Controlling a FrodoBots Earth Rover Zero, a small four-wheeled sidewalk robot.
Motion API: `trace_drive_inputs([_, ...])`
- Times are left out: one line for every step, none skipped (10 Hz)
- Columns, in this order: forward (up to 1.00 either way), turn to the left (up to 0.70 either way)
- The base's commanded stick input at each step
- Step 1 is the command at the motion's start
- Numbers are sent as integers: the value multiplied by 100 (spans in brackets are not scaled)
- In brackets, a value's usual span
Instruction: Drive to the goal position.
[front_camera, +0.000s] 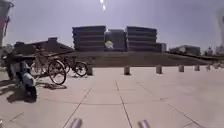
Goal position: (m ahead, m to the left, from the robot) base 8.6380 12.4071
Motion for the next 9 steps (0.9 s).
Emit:
trace_drive_inputs([100,0])
trace_drive_inputs([100,0])
trace_drive_inputs([100,0])
trace_drive_inputs([100,0])
trace_drive_inputs([100,0])
trace_drive_inputs([100,0])
trace_drive_inputs([100,0])
trace_drive_inputs([100,0])
trace_drive_inputs([100,0])
